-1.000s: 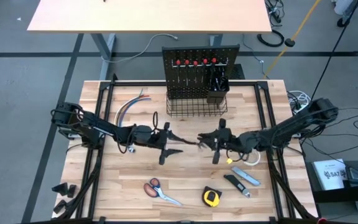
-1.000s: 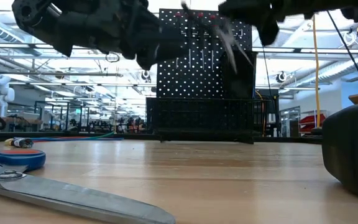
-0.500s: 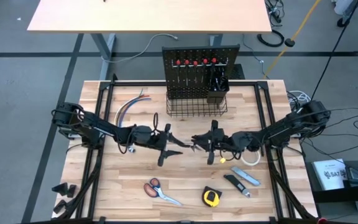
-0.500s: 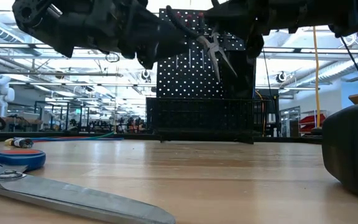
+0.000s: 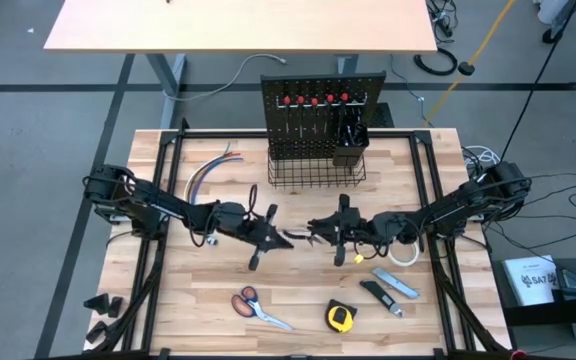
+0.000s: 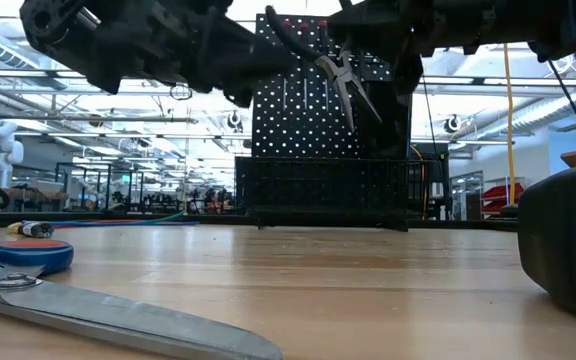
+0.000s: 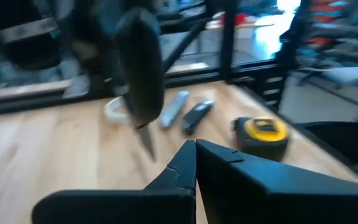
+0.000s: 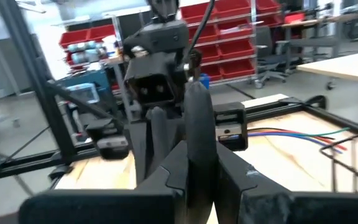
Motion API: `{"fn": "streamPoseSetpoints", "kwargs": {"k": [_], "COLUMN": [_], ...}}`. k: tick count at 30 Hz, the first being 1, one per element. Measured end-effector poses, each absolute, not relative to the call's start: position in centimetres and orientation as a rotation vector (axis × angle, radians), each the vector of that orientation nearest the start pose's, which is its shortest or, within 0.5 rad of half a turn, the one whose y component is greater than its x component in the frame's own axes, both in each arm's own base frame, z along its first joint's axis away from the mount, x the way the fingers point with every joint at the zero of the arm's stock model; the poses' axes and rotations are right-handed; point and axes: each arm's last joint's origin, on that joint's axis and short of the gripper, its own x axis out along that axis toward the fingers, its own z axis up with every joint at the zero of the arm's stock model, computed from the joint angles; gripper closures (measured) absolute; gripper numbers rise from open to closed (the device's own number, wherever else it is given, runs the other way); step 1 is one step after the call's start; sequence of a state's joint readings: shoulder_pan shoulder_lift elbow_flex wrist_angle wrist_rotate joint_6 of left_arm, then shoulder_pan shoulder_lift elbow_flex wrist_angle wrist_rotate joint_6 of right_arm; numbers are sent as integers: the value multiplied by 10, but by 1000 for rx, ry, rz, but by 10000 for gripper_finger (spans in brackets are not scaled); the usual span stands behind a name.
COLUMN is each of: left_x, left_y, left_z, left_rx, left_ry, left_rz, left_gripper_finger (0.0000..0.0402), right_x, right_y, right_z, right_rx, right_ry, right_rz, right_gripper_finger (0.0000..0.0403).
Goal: Hang tools onto peg board
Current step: Put the plier into the black bin on the pegboard
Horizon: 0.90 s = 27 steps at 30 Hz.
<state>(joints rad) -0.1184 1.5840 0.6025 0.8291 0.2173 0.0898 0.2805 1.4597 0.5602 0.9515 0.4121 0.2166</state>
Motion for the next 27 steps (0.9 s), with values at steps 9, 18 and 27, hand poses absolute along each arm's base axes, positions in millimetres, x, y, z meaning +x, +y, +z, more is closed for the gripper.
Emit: {"fn": "streamPoseSetpoints", "kwargs": {"k": [9, 18, 27], "left_x": [301, 301, 301], "left_y": [-45, -44, -45], "left_z": [188, 189, 189], "left_rx": [82, 81, 76], "left_ry": [78, 61, 64], "left_rz": [-433, -429, -416], "left_gripper_finger": [398, 398, 398], "right_x": [277, 288, 319], "right_y": [69, 65, 68], "right_z": [214, 197, 184], "right_rx": [237, 271, 278], "right_ry": [-33, -14, 2], "right_rz": [-17, 17, 16], "right_gripper_finger": [372, 372, 372]}}
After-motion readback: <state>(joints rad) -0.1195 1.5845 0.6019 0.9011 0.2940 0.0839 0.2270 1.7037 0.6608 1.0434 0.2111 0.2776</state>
